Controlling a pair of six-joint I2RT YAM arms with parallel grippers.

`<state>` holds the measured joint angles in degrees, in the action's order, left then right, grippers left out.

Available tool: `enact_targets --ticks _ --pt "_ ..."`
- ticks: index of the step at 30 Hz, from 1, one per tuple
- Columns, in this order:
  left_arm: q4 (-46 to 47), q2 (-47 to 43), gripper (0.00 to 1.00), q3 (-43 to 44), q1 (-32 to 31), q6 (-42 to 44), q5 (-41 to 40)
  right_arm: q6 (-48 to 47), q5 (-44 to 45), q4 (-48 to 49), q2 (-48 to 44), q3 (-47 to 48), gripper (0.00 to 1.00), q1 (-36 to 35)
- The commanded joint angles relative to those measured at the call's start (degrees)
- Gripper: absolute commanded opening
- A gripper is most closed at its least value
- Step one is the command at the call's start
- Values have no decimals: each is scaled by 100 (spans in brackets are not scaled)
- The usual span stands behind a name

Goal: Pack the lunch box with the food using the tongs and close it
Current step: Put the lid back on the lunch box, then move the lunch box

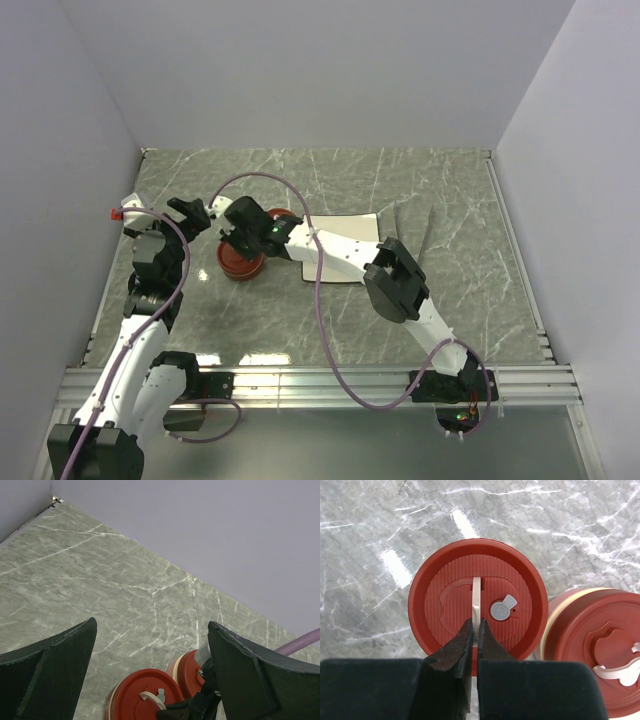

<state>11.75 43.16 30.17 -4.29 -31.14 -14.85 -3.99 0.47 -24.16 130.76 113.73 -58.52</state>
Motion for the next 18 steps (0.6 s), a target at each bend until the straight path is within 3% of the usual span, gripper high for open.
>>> enact_targets --ticks 1,18 --pt "205 -97 100 -20 -10 -42 132 -137 111 -27 151 237 0 -80" --pt "205 -123 99 -29 -10 -42 140 381 401 52 529 720 0 86"
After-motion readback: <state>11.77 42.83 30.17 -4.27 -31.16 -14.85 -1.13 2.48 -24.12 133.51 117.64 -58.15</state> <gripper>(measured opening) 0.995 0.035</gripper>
